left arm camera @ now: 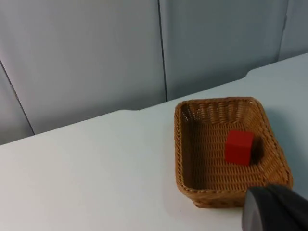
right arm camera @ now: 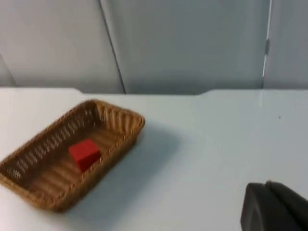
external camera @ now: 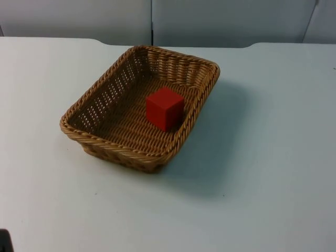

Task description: Pick up the basket with the left hand and place the cube into the basket with the right hand.

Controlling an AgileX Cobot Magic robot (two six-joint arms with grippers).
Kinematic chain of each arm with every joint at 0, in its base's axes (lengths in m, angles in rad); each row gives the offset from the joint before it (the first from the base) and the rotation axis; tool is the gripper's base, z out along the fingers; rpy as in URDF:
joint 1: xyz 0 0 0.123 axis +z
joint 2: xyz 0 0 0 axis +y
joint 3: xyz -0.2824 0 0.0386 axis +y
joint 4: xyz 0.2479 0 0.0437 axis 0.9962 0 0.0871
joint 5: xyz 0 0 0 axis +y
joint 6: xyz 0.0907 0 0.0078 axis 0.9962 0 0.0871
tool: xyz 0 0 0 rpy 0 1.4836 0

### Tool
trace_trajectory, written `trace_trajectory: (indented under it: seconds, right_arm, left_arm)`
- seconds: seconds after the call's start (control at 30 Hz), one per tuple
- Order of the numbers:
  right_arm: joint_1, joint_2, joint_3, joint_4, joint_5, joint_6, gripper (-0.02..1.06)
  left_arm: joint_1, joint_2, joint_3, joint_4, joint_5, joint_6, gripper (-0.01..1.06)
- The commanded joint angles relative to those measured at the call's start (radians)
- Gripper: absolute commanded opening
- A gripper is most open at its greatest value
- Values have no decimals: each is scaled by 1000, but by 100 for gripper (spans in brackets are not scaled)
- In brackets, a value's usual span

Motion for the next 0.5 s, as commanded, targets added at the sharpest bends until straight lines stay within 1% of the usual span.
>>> trace_trajectory:
  seconds: [0.0, 0.03, 0.07, 0.13, 0.17, 0.23, 0.27, 0.3, 0.33, 0.4, 0.43, 0.47]
  right_arm:
    - [5, -61, 22, 38, 99, -69, 0]
    - [5, -88, 42, 40, 128, -71, 0]
    - [5, -124, 62, 48, 139, -75, 0]
    - [5, -204, 113, 81, 139, -97, 0]
    - [5, -204, 113, 81, 139, -97, 0]
    - [5, -222, 156, 105, 134, -116, 0]
    - [7, -222, 166, 110, 161, -124, 0]
    - [7, -222, 180, 126, 151, -153, 0]
    - [7, -222, 180, 126, 151, -153, 0]
    - [4, -222, 201, 169, 74, -193, 0]
    - [4, -222, 211, 169, 69, -195, 0]
    - [4, -222, 213, 169, 82, -198, 0]
  left_arm:
    - [-5, -90, 37, -14, 21, -17, 0]
    - [-5, -99, 45, -14, 36, -19, 0]
    - [-5, -99, 50, -12, 56, -20, 0]
    - [-5, -99, 58, -15, 97, -21, 0]
    - [-5, -99, 58, -15, 97, -21, 0]
    - [-5, -99, 79, -10, 104, -21, 0]
    - [-5, -99, 87, -10, 107, -21, 0]
    - [-5, -99, 89, -7, 118, -17, 0]
    - [-5, -99, 89, -7, 118, -17, 0]
    - [-5, -99, 101, -1, 122, -3, 0]
    - [-5, -99, 111, 2, 128, -3, 0]
    - [-5, -99, 123, 7, 131, -3, 0]
